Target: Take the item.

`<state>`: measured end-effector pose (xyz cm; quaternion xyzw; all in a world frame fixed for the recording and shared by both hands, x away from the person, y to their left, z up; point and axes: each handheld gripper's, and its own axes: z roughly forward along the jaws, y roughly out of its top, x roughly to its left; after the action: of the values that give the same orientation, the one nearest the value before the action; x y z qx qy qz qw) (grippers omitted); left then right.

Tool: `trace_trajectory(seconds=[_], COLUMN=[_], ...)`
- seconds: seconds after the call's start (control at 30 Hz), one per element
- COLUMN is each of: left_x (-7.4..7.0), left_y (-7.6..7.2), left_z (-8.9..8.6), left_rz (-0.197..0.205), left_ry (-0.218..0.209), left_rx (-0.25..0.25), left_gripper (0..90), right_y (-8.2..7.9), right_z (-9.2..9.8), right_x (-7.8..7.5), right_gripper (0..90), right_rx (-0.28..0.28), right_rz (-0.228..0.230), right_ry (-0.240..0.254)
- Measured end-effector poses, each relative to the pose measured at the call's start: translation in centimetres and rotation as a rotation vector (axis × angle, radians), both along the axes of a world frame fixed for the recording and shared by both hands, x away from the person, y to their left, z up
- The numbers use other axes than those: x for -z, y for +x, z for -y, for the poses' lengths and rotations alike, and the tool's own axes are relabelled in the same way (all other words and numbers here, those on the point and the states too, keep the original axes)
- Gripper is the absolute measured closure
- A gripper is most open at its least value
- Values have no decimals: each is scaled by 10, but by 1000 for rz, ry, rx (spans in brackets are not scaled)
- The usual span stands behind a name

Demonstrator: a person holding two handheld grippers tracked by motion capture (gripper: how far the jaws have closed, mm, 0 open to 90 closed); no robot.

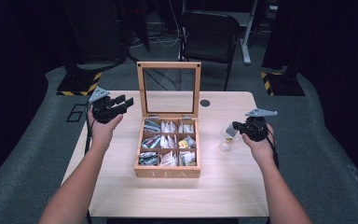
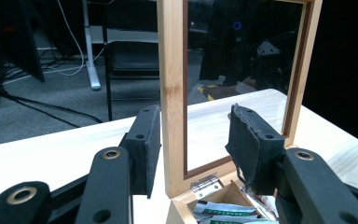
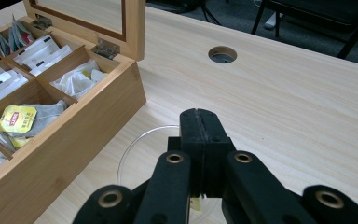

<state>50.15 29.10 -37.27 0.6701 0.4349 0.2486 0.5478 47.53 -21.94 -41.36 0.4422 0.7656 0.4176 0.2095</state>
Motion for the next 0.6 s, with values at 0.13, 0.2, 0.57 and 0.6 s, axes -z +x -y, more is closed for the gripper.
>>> trace_trajectory(seconds=[0.13,0.2,0.57,0.6], left_x=[0,0,1,1], left_y=[0,0,-1,-1], left_z=[-1,0,-1,-1], left_rz=[0,0,-4,-5], left_ry=[0,-1,2,2], left_rx=[-1,-3,-1,-1], left_gripper=[540,540,540,540], right_y=[1,1,3,3], right_z=[-1,-2,-4,-4], right_x=[4,6,14,15], right_gripper=[900,900,821,808], right_rx=[1,-5,-3,-8], right_rz=[-10,-15,-46,-45], right_ry=[-3,-9,-9,-7])
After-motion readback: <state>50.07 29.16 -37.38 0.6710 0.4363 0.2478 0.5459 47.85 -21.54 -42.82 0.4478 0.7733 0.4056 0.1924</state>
